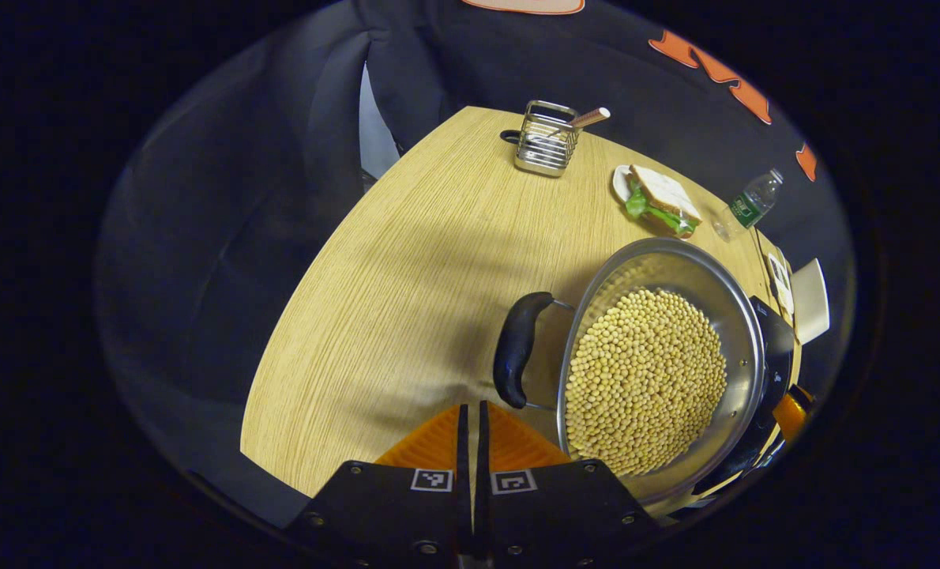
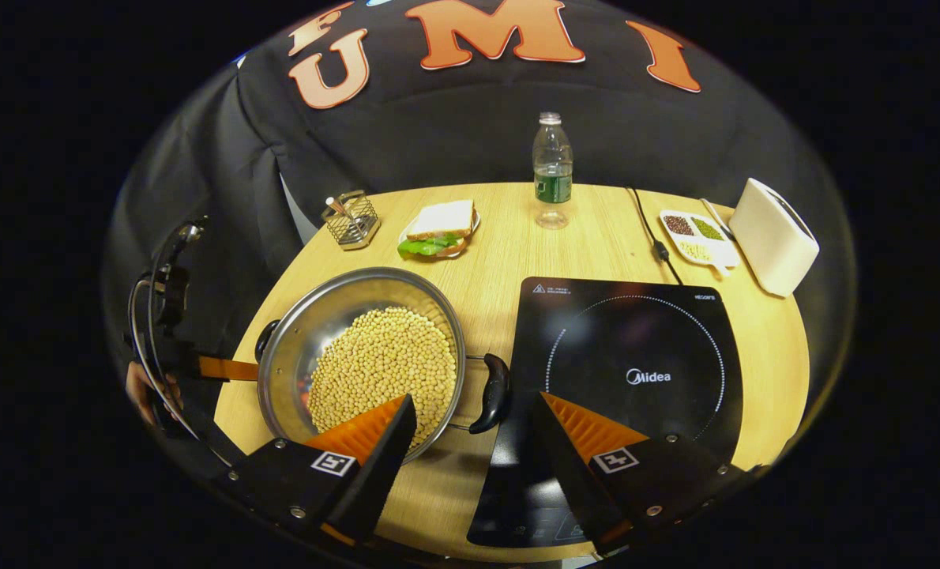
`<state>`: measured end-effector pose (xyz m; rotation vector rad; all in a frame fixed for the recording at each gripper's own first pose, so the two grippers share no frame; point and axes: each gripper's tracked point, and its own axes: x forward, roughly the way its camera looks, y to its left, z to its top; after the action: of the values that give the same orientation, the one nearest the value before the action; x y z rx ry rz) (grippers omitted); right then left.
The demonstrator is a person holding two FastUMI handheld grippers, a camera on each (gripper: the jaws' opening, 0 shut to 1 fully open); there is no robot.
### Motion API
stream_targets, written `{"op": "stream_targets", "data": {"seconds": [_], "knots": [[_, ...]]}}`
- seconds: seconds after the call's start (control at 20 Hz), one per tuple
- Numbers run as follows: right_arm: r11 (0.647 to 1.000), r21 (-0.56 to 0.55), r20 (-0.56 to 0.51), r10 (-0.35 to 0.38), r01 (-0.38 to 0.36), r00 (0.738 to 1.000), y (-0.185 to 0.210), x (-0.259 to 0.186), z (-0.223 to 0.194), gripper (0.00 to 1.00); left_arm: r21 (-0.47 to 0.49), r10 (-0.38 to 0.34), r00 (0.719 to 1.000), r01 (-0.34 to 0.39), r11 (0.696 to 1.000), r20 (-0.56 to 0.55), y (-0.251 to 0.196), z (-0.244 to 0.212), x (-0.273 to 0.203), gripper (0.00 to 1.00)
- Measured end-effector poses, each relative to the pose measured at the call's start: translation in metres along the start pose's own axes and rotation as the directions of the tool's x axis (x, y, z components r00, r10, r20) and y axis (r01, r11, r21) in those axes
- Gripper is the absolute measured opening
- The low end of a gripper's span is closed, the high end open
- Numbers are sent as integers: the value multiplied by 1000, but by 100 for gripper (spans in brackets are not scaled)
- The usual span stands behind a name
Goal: First push the handle of the pot to place it horizontally, then grasp the pot with both hands and set it on the induction cooktop.
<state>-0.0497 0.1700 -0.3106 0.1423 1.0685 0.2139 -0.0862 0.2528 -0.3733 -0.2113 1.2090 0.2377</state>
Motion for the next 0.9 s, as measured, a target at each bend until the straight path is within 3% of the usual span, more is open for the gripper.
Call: {"op": "stream_targets", "data": {"seconds": [0.1, 0.2, 0.35, 0.45, 0.65, 0.7, 0.75, 0.9], "knots": [[1000, 22, -33, 12, -12, 999, 5, 8, -4, 93, 33, -18, 999, 16, 999, 50, -1, 7, -11, 3], [999, 46, -56, 23, -20, 998, 9, 14, -5, 92, 75, -43, 995, 36, 997, 92, -6, 18, -21, 10], [999, 38, -80, -3, 6, 997, 3, 24, -9, 90, 143, -103, 987, 85, 986, 125, -25, 31, -30, 52], [999, 46, -98, -7, 11, 995, 3, 31, -13, 89, 196, -87, 986, 59, 979, 142, -28, 42, -28, 80], [998, 65, -113, -11, 18, 993, 6, 45, -14, 84, 226, -107, 987, 79, 971, 117, -34, 49, -8, 80], [997, 68, -122, -18, 27, 992, 5, 48, -16, 75, 229, -120, 987, 94, 969, 103, -36, 50, -4, 80], [997, 72, -128, -24, 33, 991, 3, 50, -16, 82, 230, -128, 988, 105, 967, 91, -37, 48, 0, 81], [997, 72, -124, -16, 25, 992, 6, 55, -14, 74, 236, -157, 984, 134, 962, 80, -46, 47, 11, 81]]}}
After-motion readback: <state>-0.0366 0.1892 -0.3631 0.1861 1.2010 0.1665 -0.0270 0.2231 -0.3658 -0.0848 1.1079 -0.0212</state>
